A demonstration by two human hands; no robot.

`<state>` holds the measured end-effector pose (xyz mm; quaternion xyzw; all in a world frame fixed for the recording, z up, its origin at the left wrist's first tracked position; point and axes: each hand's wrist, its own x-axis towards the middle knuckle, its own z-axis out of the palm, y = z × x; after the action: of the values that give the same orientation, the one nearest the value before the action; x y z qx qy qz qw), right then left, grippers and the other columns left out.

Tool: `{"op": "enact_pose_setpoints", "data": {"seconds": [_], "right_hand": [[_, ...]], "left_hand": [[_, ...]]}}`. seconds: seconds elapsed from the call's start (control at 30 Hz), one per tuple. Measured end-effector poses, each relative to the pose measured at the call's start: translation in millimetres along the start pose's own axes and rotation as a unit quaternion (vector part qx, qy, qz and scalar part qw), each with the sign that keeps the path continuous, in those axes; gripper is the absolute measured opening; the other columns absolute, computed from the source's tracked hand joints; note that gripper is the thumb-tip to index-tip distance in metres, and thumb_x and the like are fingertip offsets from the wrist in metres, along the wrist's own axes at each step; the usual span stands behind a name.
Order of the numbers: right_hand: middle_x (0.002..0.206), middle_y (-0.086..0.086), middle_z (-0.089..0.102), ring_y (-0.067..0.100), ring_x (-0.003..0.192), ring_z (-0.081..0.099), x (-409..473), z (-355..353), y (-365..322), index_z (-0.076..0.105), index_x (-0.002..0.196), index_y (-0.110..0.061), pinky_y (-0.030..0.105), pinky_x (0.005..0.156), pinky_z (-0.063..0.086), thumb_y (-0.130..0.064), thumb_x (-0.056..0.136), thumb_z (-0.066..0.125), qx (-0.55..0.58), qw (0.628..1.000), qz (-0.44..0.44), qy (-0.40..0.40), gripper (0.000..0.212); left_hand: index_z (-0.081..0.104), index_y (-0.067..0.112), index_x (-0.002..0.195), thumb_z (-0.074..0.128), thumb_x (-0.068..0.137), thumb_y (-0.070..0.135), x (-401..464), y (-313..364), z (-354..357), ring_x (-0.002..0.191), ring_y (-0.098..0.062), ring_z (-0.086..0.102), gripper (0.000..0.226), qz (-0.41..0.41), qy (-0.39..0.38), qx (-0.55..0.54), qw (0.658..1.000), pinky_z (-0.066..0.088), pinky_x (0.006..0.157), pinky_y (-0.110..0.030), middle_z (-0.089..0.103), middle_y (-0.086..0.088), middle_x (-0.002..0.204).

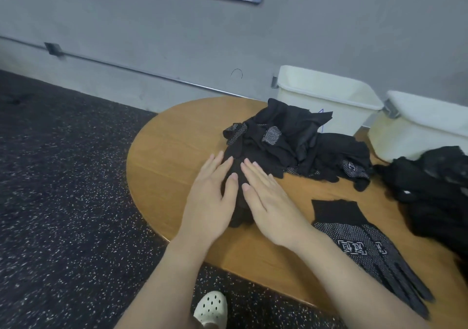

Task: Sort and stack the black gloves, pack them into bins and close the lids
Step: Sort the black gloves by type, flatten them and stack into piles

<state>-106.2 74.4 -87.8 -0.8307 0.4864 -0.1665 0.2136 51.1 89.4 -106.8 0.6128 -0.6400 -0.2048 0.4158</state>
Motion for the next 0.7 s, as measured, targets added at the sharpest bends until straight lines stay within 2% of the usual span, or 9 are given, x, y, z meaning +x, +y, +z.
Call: {"op": "enact_pose_setpoints", "data": {"seconds": [0.03, 0.1, 0.17, 0.23, 0.43, 0.5, 0.6, 0.63, 0.7], "right_hand": [[0.169, -0.017, 0.014, -0.008, 0.153, 0.004, 5, -7, 2, 0.021, 0.163, -0.026, 0.03, 0.129, 0.005, -0.041, 0.112, 0.025, 0.007, 1.0, -0.001, 0.007, 0.054], [0.161, -0.011, 0.039, 0.003, 0.149, 0.03, 19, -24, 6, 0.044, 0.154, -0.022, 0.034, 0.125, 0.022, -0.035, 0.11, 0.041, 0.002, 0.997, -0.019, 0.07, 0.046], [0.15, -0.005, 0.051, 0.012, 0.139, 0.044, 41, -43, 13, 0.054, 0.143, -0.017, 0.037, 0.119, 0.034, -0.029, 0.106, 0.052, -0.034, 0.989, -0.04, 0.138, 0.039], [0.146, -0.002, 0.053, 0.016, 0.136, 0.046, 66, -58, 20, 0.053, 0.142, -0.015, 0.037, 0.115, 0.038, -0.027, 0.102, 0.057, -0.071, 0.985, -0.037, 0.154, 0.041], [0.151, 0.002, 0.048, 0.024, 0.14, 0.042, 122, -64, 26, 0.044, 0.151, -0.017, 0.047, 0.113, 0.039, -0.031, 0.099, 0.063, -0.161, 0.981, -0.042, 0.1, 0.057], [0.149, 0.003, 0.051, 0.026, 0.139, 0.044, 133, -61, 26, 0.046, 0.15, -0.017, 0.048, 0.111, 0.038, -0.032, 0.1, 0.062, -0.198, 0.975, -0.03, 0.095, 0.054], [0.121, 0.006, 0.065, 0.031, 0.116, 0.059, 144, -64, 25, 0.066, 0.121, -0.013, 0.043, 0.098, 0.044, -0.024, 0.1, 0.058, -0.243, 0.964, -0.038, 0.104, 0.025], [0.112, 0.006, 0.067, 0.032, 0.108, 0.061, 146, -67, 25, 0.069, 0.111, -0.012, 0.042, 0.094, 0.045, -0.021, 0.1, 0.056, -0.236, 0.964, -0.043, 0.11, 0.02], [0.103, 0.005, 0.069, 0.03, 0.099, 0.062, 149, -77, 27, 0.071, 0.102, -0.011, 0.04, 0.087, 0.049, -0.021, 0.099, 0.057, -0.192, 0.971, -0.037, 0.138, 0.018]], "left_hand": [[0.043, 0.03, 0.155, 0.037, 0.109, 0.041, -1, 0, -1, 0.155, 0.002, 0.012, 0.048, 0.0, 0.007, 0.003, 1.0, 0.015, 0.127, -0.029, 0.029, 0.014, 0.166], [0.046, 0.032, 0.154, 0.036, 0.108, 0.046, -4, 2, -2, 0.155, 0.001, 0.014, 0.049, 0.003, 0.021, 0.001, 1.0, 0.016, 0.127, -0.029, 0.032, 0.014, 0.165], [0.047, 0.032, 0.153, 0.035, 0.108, 0.048, -6, 3, -3, 0.154, 0.0, 0.016, 0.049, 0.008, 0.029, -0.001, 1.0, 0.019, 0.128, -0.034, 0.034, 0.013, 0.164], [0.049, 0.031, 0.152, 0.035, 0.108, 0.049, -7, 5, -3, 0.154, -0.001, 0.018, 0.049, 0.017, 0.031, 0.012, 0.999, 0.021, 0.128, -0.038, 0.037, 0.012, 0.163], [0.051, 0.029, 0.15, 0.034, 0.107, 0.054, -3, 7, -4, 0.152, -0.002, 0.025, 0.053, 0.036, 0.062, 0.043, 0.997, 0.024, 0.127, -0.038, 0.044, 0.011, 0.159], [0.052, 0.029, 0.15, 0.033, 0.105, 0.056, -1, 7, -5, 0.152, -0.001, 0.025, 0.056, 0.04, 0.06, 0.045, 0.996, 0.023, 0.127, -0.037, 0.044, 0.012, 0.158], [0.052, 0.029, 0.15, 0.031, 0.105, 0.056, 2, 5, -8, 0.151, 0.001, 0.024, 0.056, 0.045, 0.056, 0.044, 0.996, 0.021, 0.127, -0.035, 0.044, 0.013, 0.158], [0.051, 0.029, 0.15, 0.03, 0.106, 0.055, 3, 4, -9, 0.152, 0.002, 0.023, 0.056, 0.047, 0.056, 0.045, 0.996, 0.02, 0.128, -0.033, 0.044, 0.013, 0.159], [0.052, 0.027, 0.15, 0.03, 0.107, 0.054, 5, 4, -9, 0.152, 0.001, 0.023, 0.055, 0.053, 0.062, 0.047, 0.996, 0.017, 0.128, -0.03, 0.045, 0.012, 0.158]]}}
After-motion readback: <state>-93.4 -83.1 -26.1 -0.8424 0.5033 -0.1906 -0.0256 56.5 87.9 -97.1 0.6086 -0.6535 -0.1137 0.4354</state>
